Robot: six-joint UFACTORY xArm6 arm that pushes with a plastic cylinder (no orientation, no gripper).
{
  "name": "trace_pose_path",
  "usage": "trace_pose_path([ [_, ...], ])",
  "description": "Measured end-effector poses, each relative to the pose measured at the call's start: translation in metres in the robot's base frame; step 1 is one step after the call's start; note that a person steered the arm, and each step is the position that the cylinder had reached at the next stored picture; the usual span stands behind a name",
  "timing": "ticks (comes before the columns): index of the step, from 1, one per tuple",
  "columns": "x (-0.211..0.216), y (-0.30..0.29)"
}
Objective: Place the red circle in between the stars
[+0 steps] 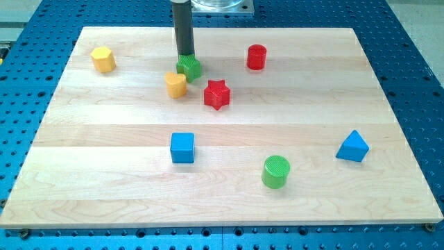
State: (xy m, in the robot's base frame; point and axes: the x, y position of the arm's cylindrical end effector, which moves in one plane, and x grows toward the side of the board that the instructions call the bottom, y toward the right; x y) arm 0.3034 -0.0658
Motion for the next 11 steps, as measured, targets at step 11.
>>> trace_pose_path([
  [11, 0.05, 0.074],
])
